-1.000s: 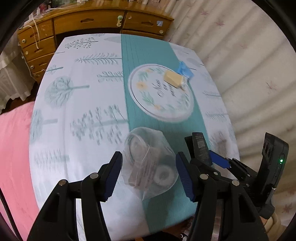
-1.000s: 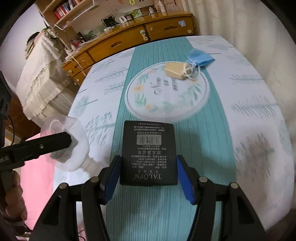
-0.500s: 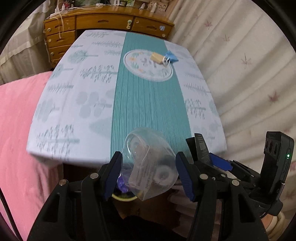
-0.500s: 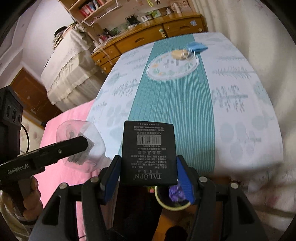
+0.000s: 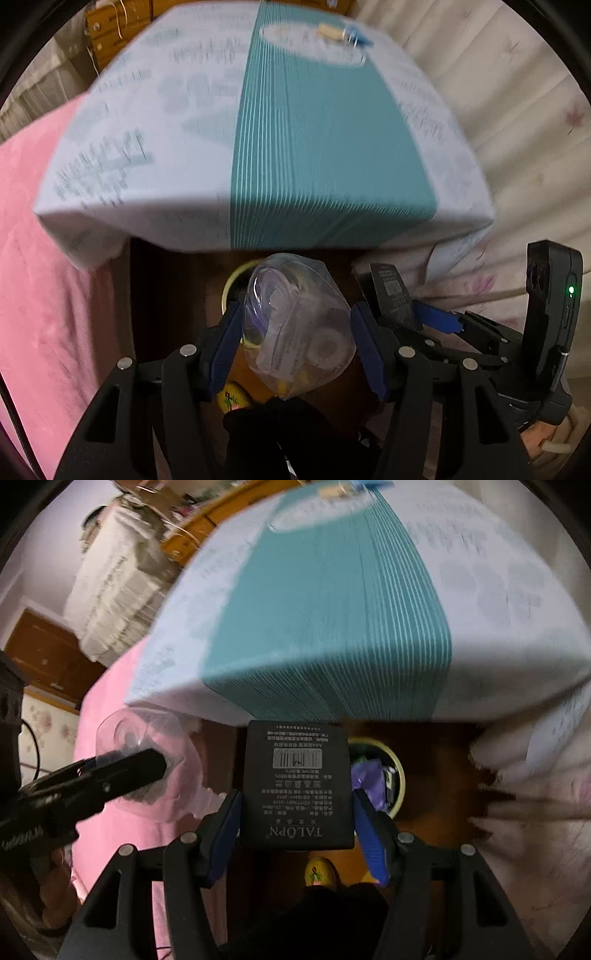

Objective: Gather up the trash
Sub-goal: 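Carry the plastic cup and black box down over the bin, then open both tools to drop the cup and box into the bin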

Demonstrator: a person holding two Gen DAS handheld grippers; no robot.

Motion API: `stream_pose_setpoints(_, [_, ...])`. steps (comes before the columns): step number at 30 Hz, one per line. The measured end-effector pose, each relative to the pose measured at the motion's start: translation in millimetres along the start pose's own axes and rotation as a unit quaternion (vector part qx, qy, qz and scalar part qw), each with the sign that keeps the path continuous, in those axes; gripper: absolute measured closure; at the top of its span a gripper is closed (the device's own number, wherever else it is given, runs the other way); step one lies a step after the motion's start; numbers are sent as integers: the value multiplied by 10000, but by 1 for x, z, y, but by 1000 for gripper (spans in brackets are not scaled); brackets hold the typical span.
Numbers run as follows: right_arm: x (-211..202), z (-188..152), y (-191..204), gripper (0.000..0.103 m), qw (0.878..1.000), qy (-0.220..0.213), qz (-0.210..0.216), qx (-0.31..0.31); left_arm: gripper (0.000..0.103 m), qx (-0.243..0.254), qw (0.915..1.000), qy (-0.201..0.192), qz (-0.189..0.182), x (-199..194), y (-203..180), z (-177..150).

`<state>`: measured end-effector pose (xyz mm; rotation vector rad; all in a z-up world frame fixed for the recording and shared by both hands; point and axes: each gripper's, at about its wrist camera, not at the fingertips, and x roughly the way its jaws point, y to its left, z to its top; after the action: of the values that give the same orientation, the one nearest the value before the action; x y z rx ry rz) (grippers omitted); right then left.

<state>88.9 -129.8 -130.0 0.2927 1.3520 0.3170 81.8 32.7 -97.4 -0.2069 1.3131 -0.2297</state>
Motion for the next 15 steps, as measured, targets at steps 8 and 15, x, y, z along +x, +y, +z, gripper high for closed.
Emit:
stream_pose_setpoints(8, [120, -20, -49, 43, 9978, 74, -361, 547, 45, 411, 9988, 56, 242, 123, 26, -27])
stream_pose_setpoints(15, [210, -36, -97, 42, 9940, 133, -275, 1050, 34, 566, 9968, 130, 553, 220, 50, -36])
